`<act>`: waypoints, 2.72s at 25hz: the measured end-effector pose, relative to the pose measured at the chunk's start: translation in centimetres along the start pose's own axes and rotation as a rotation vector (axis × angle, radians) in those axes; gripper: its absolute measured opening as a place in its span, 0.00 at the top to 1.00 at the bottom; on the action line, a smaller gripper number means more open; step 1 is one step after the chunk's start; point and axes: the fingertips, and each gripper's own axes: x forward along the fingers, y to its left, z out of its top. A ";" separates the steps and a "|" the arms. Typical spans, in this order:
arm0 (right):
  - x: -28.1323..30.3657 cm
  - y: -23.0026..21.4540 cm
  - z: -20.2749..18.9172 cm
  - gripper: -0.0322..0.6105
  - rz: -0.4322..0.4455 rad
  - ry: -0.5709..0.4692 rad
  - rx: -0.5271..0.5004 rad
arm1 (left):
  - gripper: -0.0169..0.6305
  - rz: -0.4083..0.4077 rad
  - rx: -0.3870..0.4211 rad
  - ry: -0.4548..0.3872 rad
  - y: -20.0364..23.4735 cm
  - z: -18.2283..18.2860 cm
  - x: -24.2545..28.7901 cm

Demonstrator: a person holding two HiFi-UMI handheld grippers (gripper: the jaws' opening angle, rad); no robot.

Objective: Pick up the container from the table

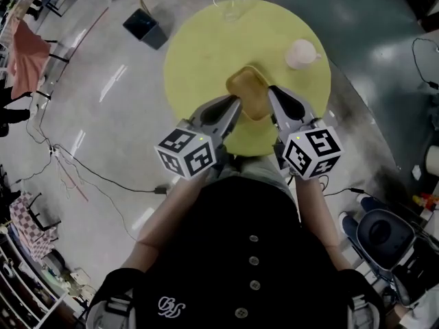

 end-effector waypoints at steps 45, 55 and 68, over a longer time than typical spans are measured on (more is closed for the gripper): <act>6.5 -10.4 -13.7 0.73 0.044 0.457 0.062 | 0.72 0.231 -0.500 0.135 10.2 -13.1 4.9; 6.9 -9.8 -16.0 0.73 0.111 0.506 0.096 | 0.71 0.226 -0.486 0.136 10.4 -13.7 6.3; 7.0 -9.7 -14.3 0.86 0.007 0.442 0.113 | 0.71 0.217 -0.507 0.104 11.0 -12.1 5.8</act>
